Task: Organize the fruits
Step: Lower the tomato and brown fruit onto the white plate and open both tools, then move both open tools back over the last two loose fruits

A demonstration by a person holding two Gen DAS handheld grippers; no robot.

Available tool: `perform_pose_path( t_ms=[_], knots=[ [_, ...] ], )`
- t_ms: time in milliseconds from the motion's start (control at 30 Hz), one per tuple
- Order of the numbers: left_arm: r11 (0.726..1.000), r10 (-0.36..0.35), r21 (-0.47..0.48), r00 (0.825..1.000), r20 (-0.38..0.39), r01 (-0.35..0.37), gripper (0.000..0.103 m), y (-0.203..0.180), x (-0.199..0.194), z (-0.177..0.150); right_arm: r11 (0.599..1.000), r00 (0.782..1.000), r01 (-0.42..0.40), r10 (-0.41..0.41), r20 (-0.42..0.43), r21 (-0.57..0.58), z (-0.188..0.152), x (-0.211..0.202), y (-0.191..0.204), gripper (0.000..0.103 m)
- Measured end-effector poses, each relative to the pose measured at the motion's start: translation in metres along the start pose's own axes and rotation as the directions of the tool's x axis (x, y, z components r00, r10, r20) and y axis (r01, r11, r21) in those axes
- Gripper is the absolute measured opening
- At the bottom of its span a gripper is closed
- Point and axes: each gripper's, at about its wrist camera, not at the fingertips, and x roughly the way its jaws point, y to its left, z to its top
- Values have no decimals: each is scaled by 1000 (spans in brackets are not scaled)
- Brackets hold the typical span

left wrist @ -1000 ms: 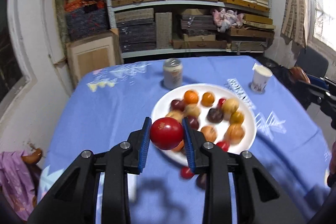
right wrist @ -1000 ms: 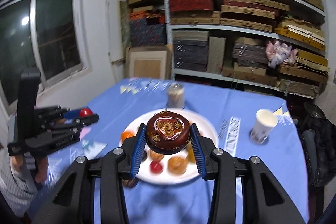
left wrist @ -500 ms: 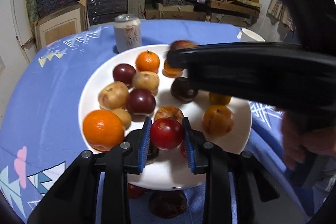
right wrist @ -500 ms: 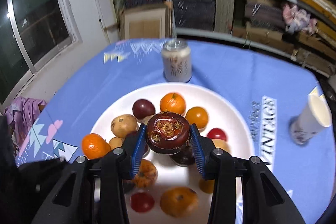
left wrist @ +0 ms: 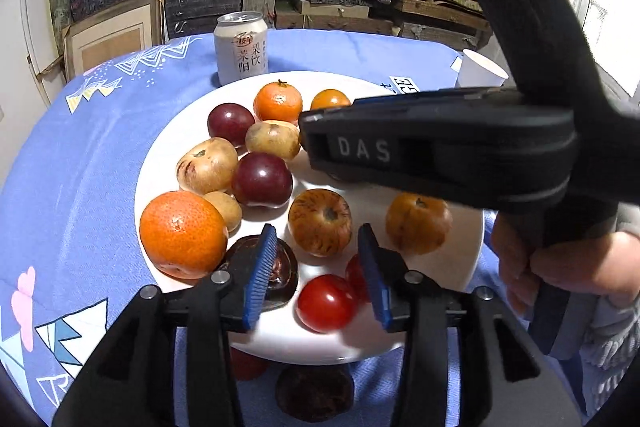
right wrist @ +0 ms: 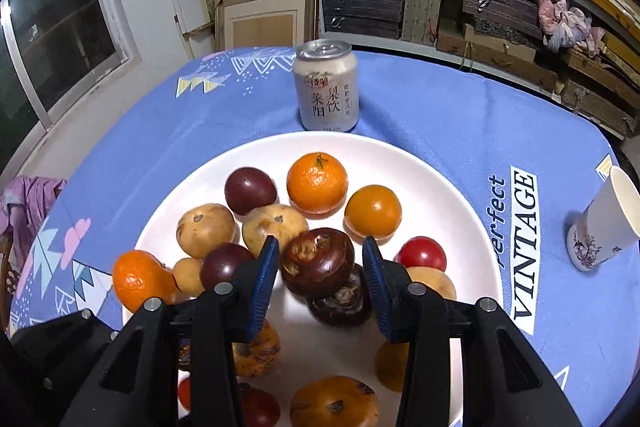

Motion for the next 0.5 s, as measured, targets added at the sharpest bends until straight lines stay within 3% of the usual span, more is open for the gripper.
perform_pose_path(
  t_ms=[67, 300, 433, 500],
  knots=[
    [1000, 16, 3, 1000, 12, -16, 52, -1, -2, 0, 1000, 1000, 4, -4, 17, 4, 2, -6, 0, 47],
    [998, 39, -42, 995, 89, -35, 53, 10, -49, 1, 1000, 992, -2, 0, 128, 14, 2, -75, -1, 50],
    [992, 109, -87, 983, 151, -96, 68, 23, -91, -12, 1000, 971, -8, 6, 240, 10, -19, -137, 8, 66],
    [987, 133, -107, 976, 171, -115, 69, 30, -108, -26, 1000, 954, -12, 11, 300, 2, -40, -165, 14, 71]
  ],
)
